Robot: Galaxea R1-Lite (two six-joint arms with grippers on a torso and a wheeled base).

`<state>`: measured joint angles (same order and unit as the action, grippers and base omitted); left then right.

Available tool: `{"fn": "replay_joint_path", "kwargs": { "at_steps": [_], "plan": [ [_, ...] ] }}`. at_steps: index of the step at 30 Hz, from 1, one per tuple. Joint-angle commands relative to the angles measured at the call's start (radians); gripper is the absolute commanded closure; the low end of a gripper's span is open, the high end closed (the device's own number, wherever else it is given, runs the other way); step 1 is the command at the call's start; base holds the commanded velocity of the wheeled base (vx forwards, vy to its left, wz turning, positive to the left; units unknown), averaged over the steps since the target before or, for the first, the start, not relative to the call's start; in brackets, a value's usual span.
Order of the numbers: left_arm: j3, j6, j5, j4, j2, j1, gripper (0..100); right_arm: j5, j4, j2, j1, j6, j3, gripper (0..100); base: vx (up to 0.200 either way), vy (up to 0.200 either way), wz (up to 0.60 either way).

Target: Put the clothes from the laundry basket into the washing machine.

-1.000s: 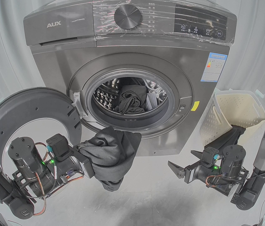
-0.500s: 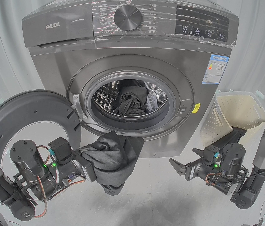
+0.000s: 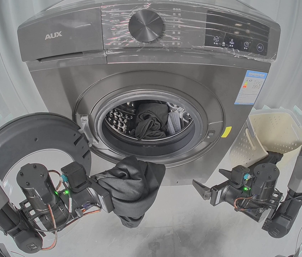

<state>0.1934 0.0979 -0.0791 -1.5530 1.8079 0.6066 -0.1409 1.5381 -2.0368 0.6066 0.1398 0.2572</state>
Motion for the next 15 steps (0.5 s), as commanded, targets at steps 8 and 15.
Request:
{"fn": "replay_joint_path", "kwargs": {
  "at_steps": [8, 15],
  "plan": [
    [-0.02, 0.002, 0.001, -0.001, 0.022, 0.03, 100, 0.0, 0.0, -0.003, 0.005, 0.0, 0.0, 0, 0.125, 0.0, 0.0],
    [-0.02, 0.002, 0.001, -0.001, 0.041, 0.032, 100, 0.001, 0.0, 0.001, 0.01, 0.0, -0.001, 0, 0.114, 0.0, 0.0]
  ]
}}
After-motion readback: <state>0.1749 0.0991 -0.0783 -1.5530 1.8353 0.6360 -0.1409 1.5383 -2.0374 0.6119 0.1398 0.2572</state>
